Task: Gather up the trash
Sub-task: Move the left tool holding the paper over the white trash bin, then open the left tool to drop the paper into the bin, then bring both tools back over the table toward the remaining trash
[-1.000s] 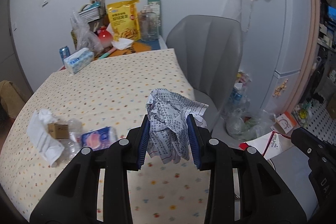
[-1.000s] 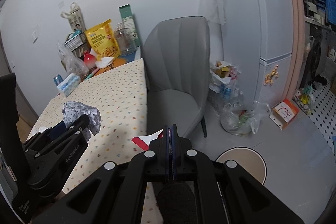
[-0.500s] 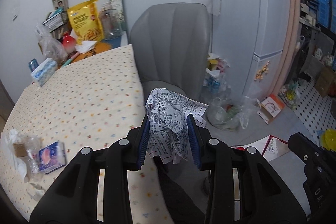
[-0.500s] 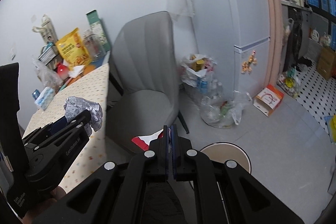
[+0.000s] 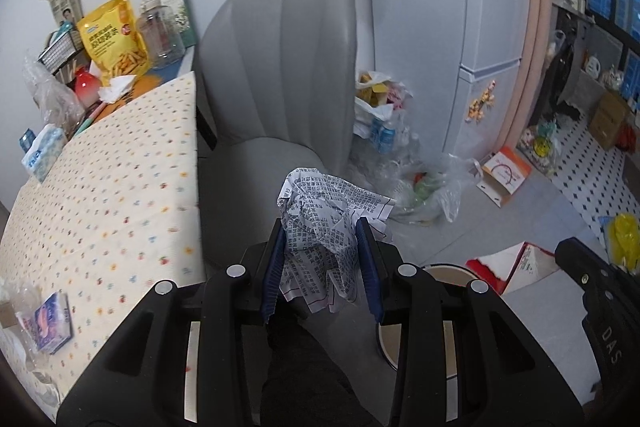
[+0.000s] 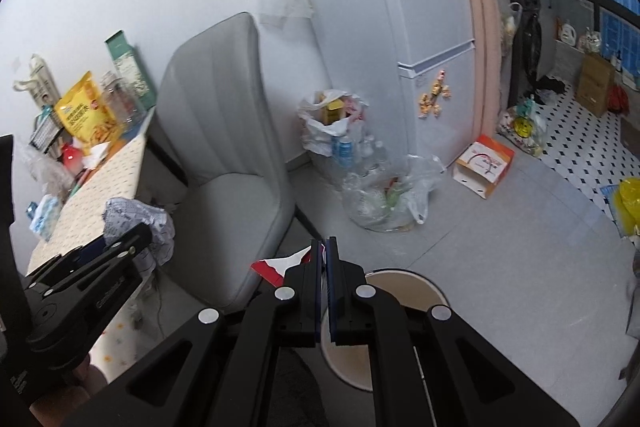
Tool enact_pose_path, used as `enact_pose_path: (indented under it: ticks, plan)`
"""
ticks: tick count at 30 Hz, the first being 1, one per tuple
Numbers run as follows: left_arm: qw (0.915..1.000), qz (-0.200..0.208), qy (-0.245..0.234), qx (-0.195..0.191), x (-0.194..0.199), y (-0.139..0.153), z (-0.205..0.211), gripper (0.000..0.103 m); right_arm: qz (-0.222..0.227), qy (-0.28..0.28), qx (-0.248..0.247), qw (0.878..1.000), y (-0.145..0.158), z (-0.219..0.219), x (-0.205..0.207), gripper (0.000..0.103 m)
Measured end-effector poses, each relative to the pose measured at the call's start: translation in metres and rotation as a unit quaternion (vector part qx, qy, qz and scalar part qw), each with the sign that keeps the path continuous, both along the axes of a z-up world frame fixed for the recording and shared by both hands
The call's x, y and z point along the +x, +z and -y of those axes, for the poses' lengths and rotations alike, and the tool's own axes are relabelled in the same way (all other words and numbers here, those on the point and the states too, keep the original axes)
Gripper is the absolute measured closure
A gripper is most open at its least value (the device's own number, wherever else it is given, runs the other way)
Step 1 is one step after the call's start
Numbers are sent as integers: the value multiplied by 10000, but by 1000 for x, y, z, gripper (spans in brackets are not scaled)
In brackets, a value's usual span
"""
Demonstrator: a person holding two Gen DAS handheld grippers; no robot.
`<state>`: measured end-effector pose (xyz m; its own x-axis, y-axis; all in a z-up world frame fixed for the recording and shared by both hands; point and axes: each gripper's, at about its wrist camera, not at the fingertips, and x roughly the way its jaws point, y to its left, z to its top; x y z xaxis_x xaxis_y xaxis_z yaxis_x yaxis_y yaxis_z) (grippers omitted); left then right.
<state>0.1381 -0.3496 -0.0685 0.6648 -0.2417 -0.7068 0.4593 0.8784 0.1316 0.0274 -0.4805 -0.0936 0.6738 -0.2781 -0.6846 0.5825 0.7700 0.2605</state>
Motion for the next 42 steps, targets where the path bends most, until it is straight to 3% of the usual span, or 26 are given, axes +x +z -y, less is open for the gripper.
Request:
enact_pose_path:
  ticks: [1, 2, 3, 4, 13, 20, 26, 29, 30, 31, 34, 42]
  plan:
    - [10000, -9, -27, 23, 0, -2, 4, 68, -15, -28, -6, 10000, -2, 2, 0, 95]
    - [10000, -28, -54, 47, 1, -4, 8, 68, -29, -61, 19, 10000, -4, 7, -2, 84]
    - [9999, -52, -78, 62, 1, -6, 11, 68, -11, -109, 63, 9999, -6, 11, -3, 69]
    - [9999, -75, -103, 78, 2, -8, 14, 68, 52, -213, 61, 9997, -7, 16, -7, 45]
    - [9984, -217, -459, 229, -10, -23, 50, 68, -12, -636, 174, 9978, -16, 43, -38, 45]
    - [9954, -387, -838, 263, -28, -33, 81, 68, -150, -1112, 193, 9935, -20, 64, -72, 36]
    - [9911, -555, -1208, 75, -43, -35, 99, 64, -107, -1453, 206, 9891, -20, 77, -99, 31]
    - [9906, -577, -1243, 6, -46, -35, 102, 58, -109, -1474, 191, 9888, -19, 76, -103, 30]
    - [9905, -577, -1251, -7, -48, -34, 103, 51, -108, -1470, 201, 9889, -20, 75, -104, 30]
    - [9905, -566, -1252, -3, -49, -33, 104, 36, -107, -1469, 202, 9889, -20, 75, -106, 29]
    - [9917, -341, -1242, 19, -56, -25, 102, 17, -93, -1490, 191, 9886, -19, 74, -108, 25]
    - [9952, -83, -975, -40, -56, -4, 80, 8, 34, -1453, 184, 9892, -11, 65, -112, 15]
